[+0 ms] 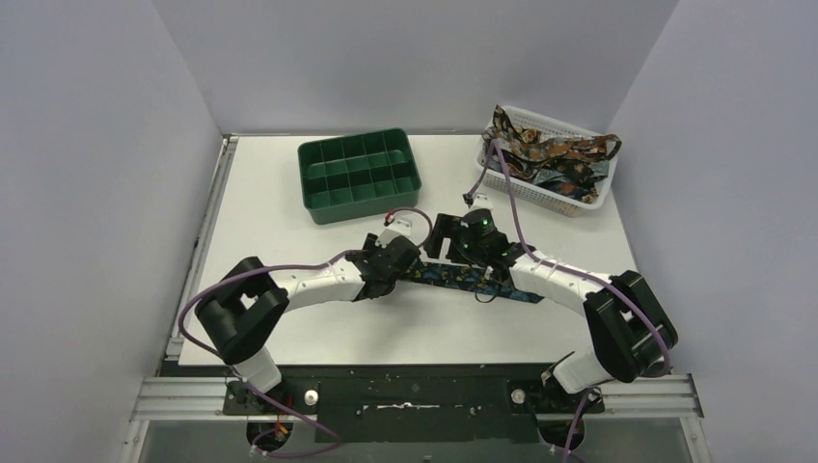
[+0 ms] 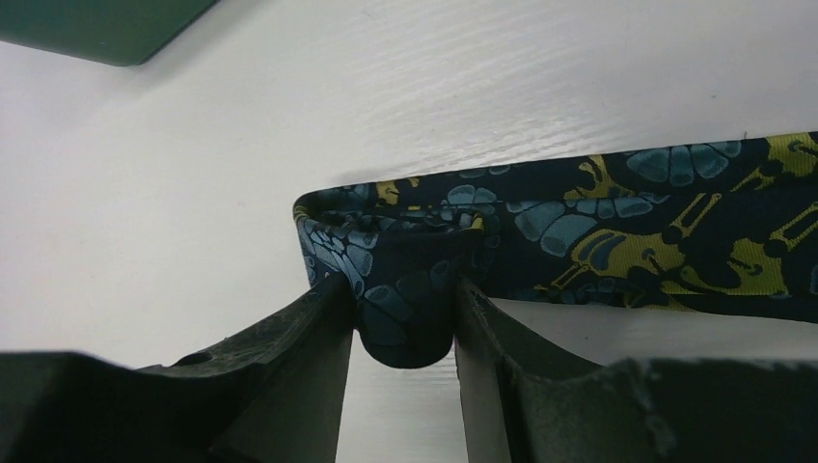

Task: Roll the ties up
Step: Roll the tie at the center of the board.

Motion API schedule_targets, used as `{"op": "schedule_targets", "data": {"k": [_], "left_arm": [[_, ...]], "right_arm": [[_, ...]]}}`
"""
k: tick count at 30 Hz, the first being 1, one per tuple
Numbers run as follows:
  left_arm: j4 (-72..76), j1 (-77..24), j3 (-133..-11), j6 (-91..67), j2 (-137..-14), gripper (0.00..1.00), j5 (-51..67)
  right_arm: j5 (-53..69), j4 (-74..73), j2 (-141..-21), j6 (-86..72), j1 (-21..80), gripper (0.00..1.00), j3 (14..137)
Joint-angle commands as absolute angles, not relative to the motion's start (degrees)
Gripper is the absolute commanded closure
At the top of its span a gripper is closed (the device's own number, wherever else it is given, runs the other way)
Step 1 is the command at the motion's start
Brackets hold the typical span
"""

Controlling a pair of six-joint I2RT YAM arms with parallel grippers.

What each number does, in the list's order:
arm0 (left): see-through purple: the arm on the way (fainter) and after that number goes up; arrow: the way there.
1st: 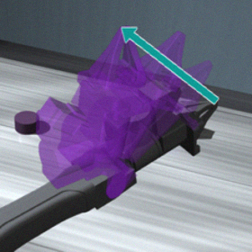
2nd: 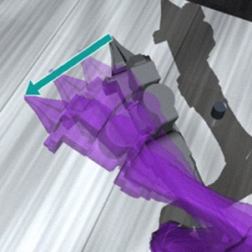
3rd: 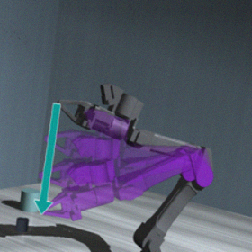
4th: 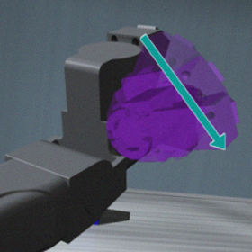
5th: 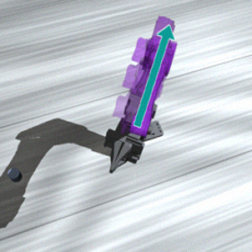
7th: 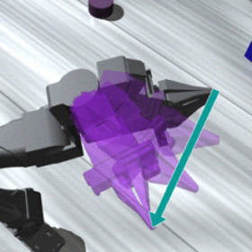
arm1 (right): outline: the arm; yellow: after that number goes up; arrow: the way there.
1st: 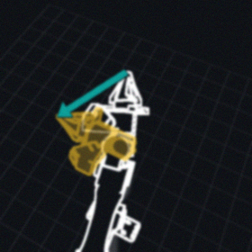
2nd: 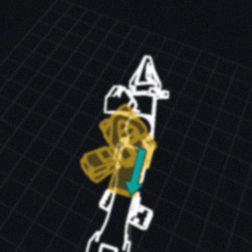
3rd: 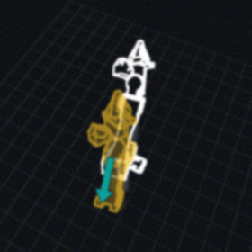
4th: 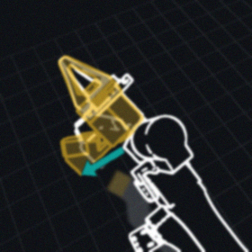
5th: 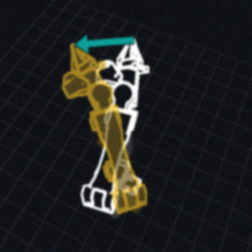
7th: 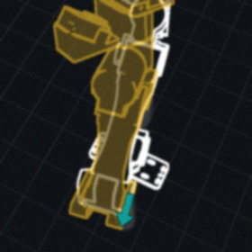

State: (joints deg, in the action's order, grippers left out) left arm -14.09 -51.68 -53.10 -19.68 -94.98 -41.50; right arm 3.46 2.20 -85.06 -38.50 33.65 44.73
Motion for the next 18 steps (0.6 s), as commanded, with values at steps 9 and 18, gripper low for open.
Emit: {"op": "schedule_targets", "data": {"k": [9,18], "left_arm": [[-9.3,-52.0,-57.1,-22.2,-97.2,0.45,-31.0],[-8.7,-50.4,-56.9,-23.7,-86.9,0.34,-26.8]], "right_arm": [[2.4,2.6,-81.2,-38.7,32.6,0.06,44.0],[8.8,5.8,-81.6,-36.2,32.2,0.01,44.4]]}}
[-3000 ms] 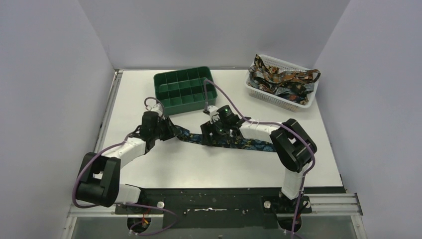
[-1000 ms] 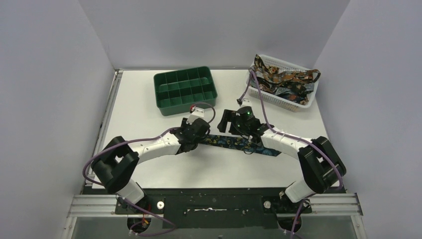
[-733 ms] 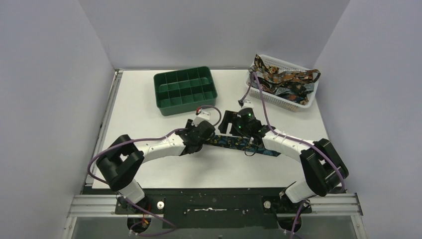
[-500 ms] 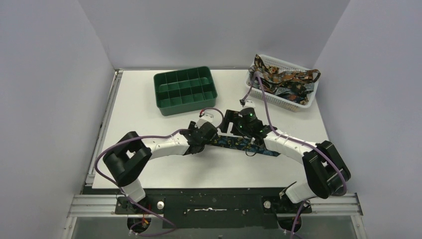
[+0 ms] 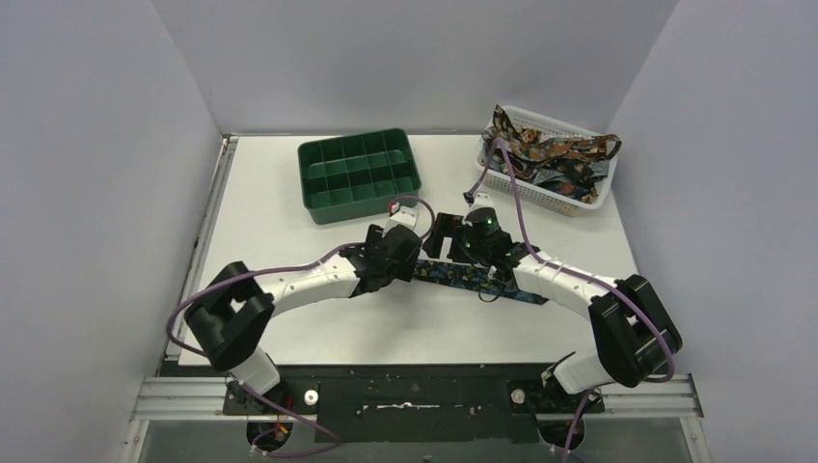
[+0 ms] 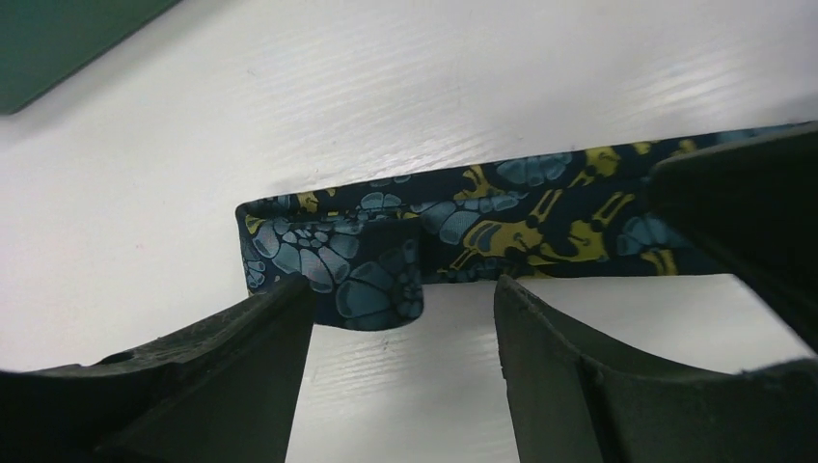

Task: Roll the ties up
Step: Roll the tie at the center of the board.

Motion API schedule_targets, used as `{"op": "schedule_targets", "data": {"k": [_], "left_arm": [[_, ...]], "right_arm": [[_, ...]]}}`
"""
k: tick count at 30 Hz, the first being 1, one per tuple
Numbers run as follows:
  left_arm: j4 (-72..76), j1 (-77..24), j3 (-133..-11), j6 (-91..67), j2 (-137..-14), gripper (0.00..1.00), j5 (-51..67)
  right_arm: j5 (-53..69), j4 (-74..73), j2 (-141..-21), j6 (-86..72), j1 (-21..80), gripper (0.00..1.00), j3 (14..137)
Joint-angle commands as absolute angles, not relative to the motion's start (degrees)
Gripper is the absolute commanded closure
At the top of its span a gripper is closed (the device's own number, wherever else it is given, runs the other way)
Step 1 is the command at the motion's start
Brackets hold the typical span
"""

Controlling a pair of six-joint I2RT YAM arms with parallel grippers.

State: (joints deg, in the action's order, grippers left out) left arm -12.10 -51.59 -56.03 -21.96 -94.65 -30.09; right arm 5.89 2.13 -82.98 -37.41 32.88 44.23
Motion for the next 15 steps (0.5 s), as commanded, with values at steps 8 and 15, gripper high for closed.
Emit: {"op": "schedule_targets", "data": {"k": [8,15], "left_arm": [[-3.0,-37.3,-45.5,-28.1,-72.9,0.29,-14.3],[2.8,-21.5,-38.5,-31.3,-70.4,0.27,5.3]], "right_arm": [[16.1,10.1,-84.1,-39.2,33.5,0.03,45.7],[9.4,8.7,-91.2,-43.3,41.6,0.06,51.9]]}}
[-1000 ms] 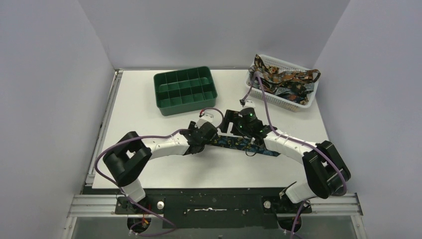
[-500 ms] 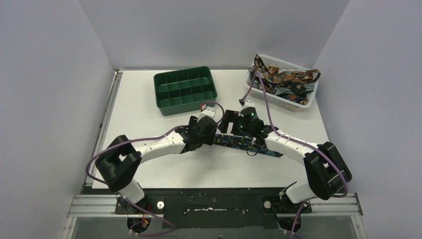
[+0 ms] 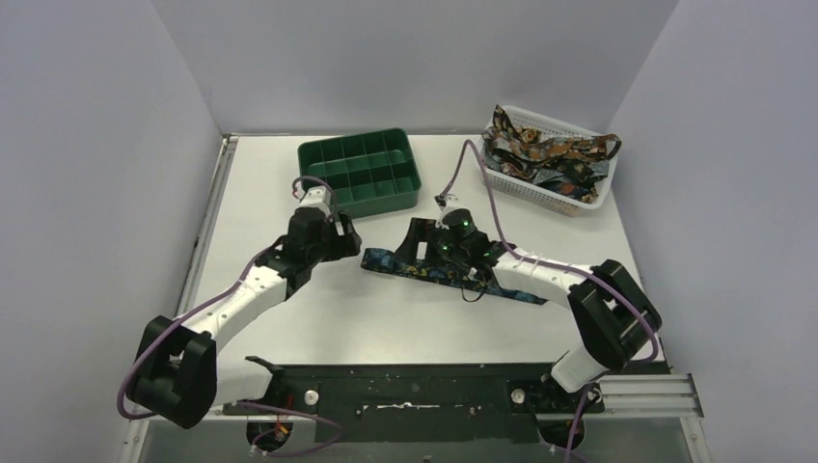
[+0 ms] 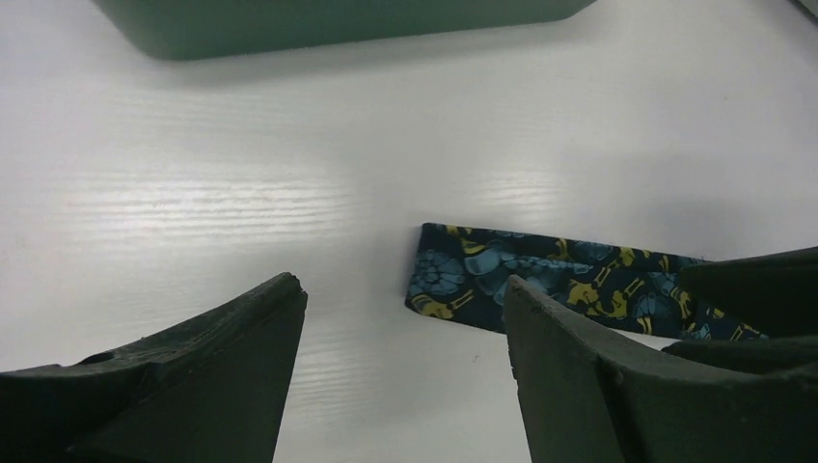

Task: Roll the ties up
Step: Roll the tie at the center of the board.

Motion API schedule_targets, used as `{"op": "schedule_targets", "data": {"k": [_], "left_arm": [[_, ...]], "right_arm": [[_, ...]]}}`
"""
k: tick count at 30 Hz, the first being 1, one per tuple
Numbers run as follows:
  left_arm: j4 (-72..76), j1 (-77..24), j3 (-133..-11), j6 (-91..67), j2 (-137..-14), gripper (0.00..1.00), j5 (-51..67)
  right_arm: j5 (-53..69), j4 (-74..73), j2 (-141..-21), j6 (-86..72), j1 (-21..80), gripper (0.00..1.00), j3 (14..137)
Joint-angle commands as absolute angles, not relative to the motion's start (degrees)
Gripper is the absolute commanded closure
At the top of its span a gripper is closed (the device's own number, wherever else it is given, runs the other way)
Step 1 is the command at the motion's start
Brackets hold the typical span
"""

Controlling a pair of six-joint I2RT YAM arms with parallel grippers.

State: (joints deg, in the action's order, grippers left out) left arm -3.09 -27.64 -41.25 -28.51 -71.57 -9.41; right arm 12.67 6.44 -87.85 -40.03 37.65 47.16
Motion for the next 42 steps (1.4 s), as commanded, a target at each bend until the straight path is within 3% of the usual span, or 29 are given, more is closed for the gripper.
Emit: {"op": "schedule_targets", "data": {"k": [1,6,18,21,24,26,42], "left_arm": [[3.8,-19.8,-37.3,-31.8,-70.4,0.27,7.4],[7.5,-14.5,-34.4,-33.9,-71.8,0.27,14.4],[10.8,-13.2,-32.6,-34.6,-73.2,0.27,16.6],[11.1,-13.2,-32.5,-34.4,-73.5,0.27,17.0],[11.2,-13.2,-32.4,-34.1,-73.8,0.27,17.1],[11.5,-13.2,-32.2,-34.2,-74.0,0.27,17.1],[14.3,-13.2,-31.9,-33.5,-76.0,0.27,19.2]], "right_arm": [[9.0,8.6,-92.5,-43.9,42.2,0.07,52.8],[8.1,8.2,-97.4,-46.0,43.2,0.14,55.9],[10.8,8.5,-101.0,-46.5,42.9,0.31,57.0],[11.3,8.5,-100.5,-46.1,42.9,0.31,57.1],[12.6,8.4,-100.1,-44.7,43.0,0.22,58.0],[12.2,8.0,-99.9,-44.7,42.9,0.21,58.3],[9.7,5.6,-103.0,-43.7,40.2,0.5,56.8]]}}
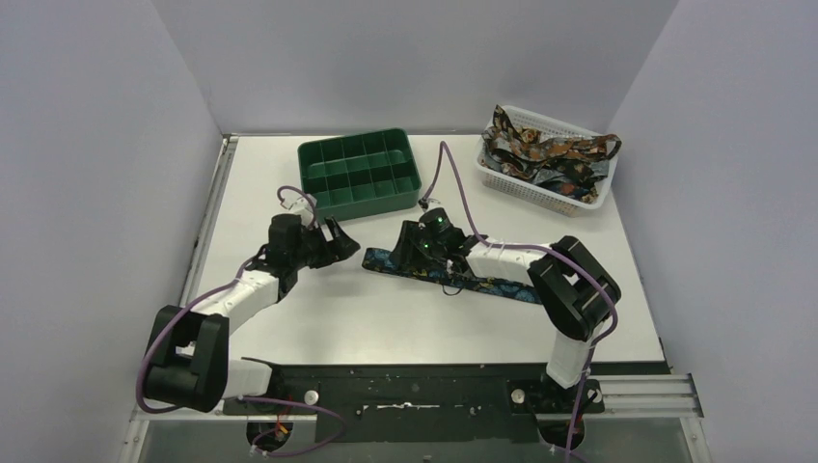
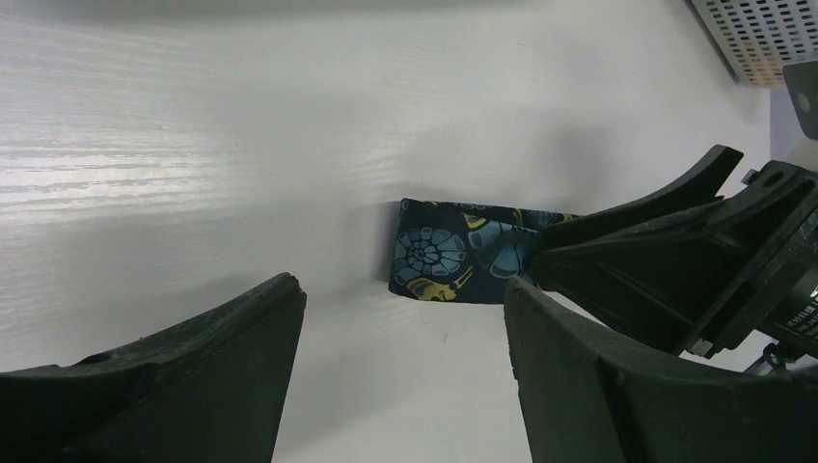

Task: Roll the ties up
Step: Roll the tie at the center of the board.

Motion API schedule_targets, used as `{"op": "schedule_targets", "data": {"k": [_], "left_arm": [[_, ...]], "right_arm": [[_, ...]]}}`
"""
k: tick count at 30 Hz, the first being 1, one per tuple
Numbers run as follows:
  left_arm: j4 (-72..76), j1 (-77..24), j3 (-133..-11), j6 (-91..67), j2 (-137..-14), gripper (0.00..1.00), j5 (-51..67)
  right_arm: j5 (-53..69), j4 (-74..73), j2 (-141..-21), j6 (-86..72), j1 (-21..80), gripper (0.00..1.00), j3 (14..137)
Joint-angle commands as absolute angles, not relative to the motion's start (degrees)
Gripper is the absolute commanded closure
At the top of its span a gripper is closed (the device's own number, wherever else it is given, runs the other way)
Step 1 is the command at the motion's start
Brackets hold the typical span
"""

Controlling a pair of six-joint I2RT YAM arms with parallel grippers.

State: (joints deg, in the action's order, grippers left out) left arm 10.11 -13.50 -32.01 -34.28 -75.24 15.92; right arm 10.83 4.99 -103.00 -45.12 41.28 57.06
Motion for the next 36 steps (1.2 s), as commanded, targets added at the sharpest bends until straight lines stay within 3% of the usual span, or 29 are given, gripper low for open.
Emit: {"op": "schedule_targets", "data": {"k": [1,20,36], "left_arm": [[14.6,-13.2,-31.9,-33.4,-76.2,0.27,19.6],[24.2,-17.3,-33.0,-34.7,-86.1,0.27,25.6],[29.2,-19.0,-31.7,-37.2,-90.7,0.32,25.5]], "right_arm": [[9.8,5.9,-102.8,-43.4,39.8,0.5,56.4],[15.8,10.9,-102.7,-41.5,38.6,0.44,53.0],[14.2,6.3,-103.6,-38.0,40.6,0.48,56.1]]}}
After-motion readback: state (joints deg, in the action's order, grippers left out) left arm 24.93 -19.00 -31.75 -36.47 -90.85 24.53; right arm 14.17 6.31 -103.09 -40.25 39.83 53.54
